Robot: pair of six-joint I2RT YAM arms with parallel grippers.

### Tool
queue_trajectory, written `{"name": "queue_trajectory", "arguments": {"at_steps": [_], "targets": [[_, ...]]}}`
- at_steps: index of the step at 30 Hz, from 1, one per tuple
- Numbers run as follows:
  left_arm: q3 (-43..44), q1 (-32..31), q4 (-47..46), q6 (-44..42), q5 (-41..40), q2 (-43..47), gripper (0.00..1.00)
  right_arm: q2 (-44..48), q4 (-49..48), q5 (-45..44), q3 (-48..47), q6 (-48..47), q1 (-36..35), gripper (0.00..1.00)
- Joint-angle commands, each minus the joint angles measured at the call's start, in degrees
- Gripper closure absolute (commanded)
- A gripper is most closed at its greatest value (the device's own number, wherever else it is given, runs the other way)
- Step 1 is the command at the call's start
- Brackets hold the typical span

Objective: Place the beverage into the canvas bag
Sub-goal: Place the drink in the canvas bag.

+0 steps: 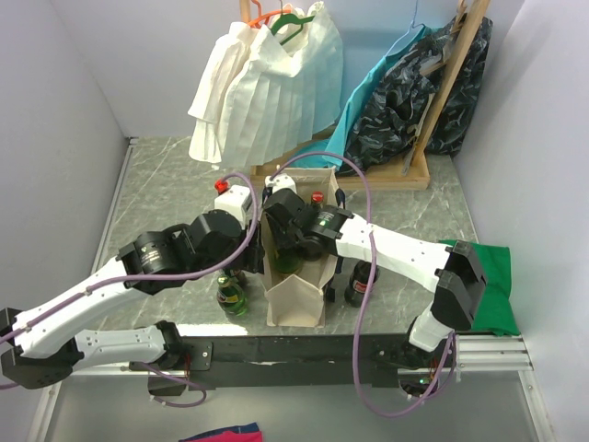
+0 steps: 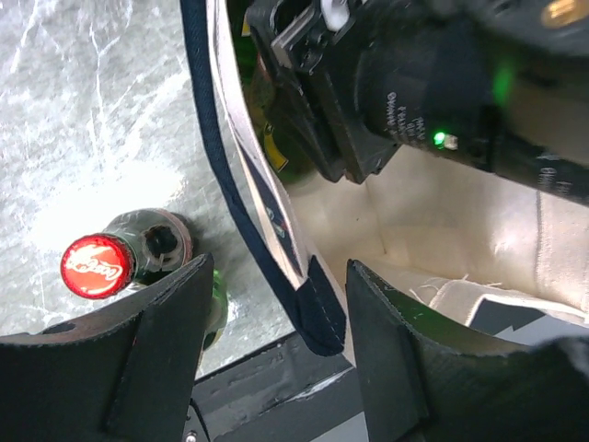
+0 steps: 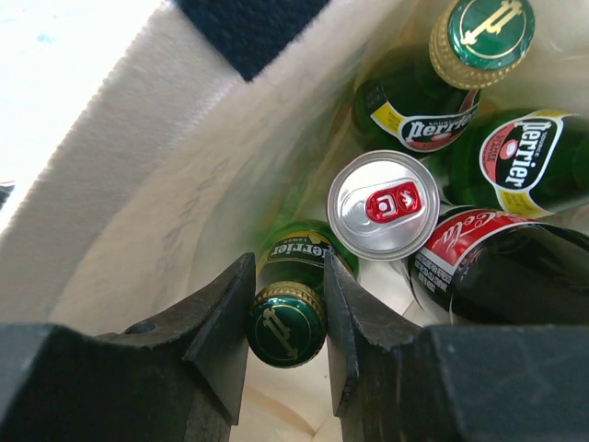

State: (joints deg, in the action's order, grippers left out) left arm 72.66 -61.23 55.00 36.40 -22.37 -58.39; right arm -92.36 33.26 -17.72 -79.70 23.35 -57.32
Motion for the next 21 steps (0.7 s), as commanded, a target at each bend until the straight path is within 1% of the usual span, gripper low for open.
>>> {"name": "queue_trajectory", "arguments": {"at_steps": [1, 10, 16, 17, 18, 20, 21], "targets": [[2.3, -0.3, -2.7, -1.2, 0.2, 1.3, 0.34, 1.3, -7.4, -1.1, -0.7, 0.9, 0.6, 1.0], [1.9, -0.3, -3.2, -1.7, 0.6, 1.4, 0.33, -0.4, -5.9, -0.7, -1.2, 0.5, 0.7, 1.0], [1.2, -0.3, -3.5, -1.3, 0.7, 2.0, 0.33, 0.3, -6.4, -0.5, -0.7, 0.5, 0.7, 1.0], [1.1, -0.3, -3.5, -1.3, 0.7, 2.1, 0.33, 0.3, -6.0, -0.5, -0.9, 0.4, 0.7, 0.97], [0.9, -0.3, -3.5, -1.4, 0.7, 2.1, 0.33, 0.3, -5.8, -0.7, -1.0, 0.4, 0.7, 0.87], [0.8, -0.3, -3.6, -1.3, 0.7, 2.1, 0.33, 0.4, -5.7, -0.6, -1.2, 0.4, 0.7, 0.82], [0.7, -0.4, -3.8, -1.3, 0.7, 2.1, 0.33, 0.5, -5.7, -0.7, -1.3, 0.3, 0.7, 0.77]]}}
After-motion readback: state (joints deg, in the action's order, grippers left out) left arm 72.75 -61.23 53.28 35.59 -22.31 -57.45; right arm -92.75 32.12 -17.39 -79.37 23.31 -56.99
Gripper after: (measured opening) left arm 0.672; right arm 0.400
